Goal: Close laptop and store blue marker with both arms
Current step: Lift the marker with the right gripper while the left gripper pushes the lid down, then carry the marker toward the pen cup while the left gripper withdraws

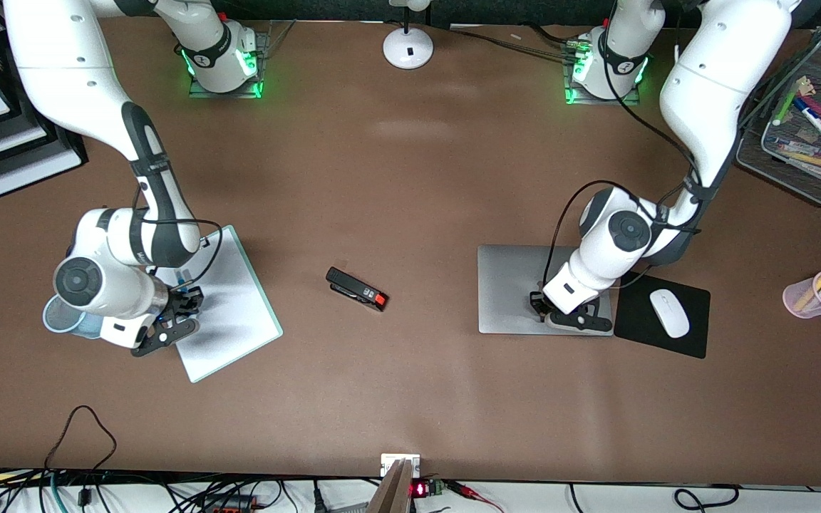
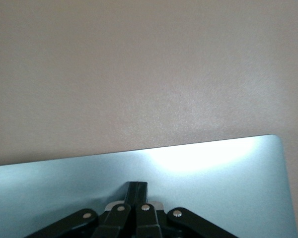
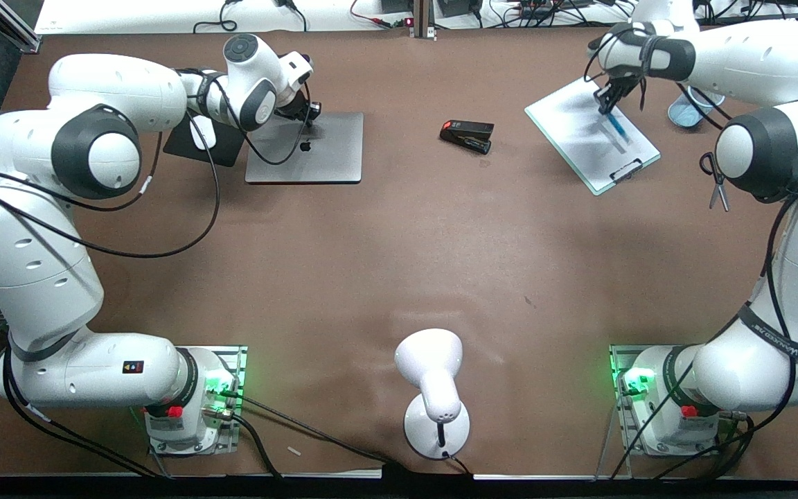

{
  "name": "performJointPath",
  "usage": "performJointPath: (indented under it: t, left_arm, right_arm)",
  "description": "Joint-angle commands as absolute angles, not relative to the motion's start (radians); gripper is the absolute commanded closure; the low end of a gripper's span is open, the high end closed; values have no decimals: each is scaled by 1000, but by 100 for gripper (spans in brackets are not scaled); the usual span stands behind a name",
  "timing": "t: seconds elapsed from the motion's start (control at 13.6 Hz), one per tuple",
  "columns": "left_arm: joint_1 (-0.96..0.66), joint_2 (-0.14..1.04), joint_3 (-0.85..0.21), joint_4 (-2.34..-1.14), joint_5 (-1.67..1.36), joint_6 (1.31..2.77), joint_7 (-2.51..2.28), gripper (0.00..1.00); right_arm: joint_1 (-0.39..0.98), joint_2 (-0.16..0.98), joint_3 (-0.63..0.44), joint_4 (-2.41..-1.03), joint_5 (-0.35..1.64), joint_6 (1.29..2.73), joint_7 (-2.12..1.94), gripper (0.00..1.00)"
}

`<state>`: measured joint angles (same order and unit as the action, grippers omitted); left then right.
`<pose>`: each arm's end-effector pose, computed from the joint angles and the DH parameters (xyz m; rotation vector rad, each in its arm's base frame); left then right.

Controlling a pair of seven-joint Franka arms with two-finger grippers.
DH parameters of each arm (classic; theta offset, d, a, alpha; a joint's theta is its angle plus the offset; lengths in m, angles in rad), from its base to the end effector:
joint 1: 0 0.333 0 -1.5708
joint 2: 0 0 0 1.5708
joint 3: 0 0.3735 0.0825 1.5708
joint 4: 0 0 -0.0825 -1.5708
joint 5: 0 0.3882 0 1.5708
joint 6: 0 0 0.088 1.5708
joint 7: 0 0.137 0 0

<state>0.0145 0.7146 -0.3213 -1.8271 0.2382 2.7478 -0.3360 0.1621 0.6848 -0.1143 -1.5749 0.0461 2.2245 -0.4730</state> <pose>0.6844 -0.1990 0.1936 2.9653 -0.1188 0.3219 0.7340 0.0505 0.2494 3.0086 0.7950 -0.0583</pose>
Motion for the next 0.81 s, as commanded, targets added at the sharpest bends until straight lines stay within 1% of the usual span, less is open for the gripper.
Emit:
performJointPath:
  t: [0.0, 0.22, 0.37, 0.44, 0.59, 0.73]
  left_arm:
    - [11, 747, -321, -1792, 282, 2746, -333, 100]
    - [14, 744, -321, -1790, 284, 2746, -333, 100]
    - [23, 697, -321, -1790, 284, 2734, -334, 100]
    - [31, 655, -324, -1793, 284, 2699, -315, 100]
    - [34, 580, -327, -1786, 282, 2565, -278, 99]
    - [66, 487, -344, -1784, 281, 2402, -247, 98]
  right_arm:
    - [163, 595, -110, -1591, 69, 2212, -601, 98]
    - [152, 506, -104, -1591, 74, 2149, -774, 98]
    - [144, 457, -109, -1591, 162, 2129, -917, 98]
    - [118, 445, -112, -1585, 217, 2108, -1002, 98]
    - [68, 439, -110, -1566, 277, 2074, -1159, 99]
    - [6, 442, -113, -1537, 410, 2014, -1360, 99]
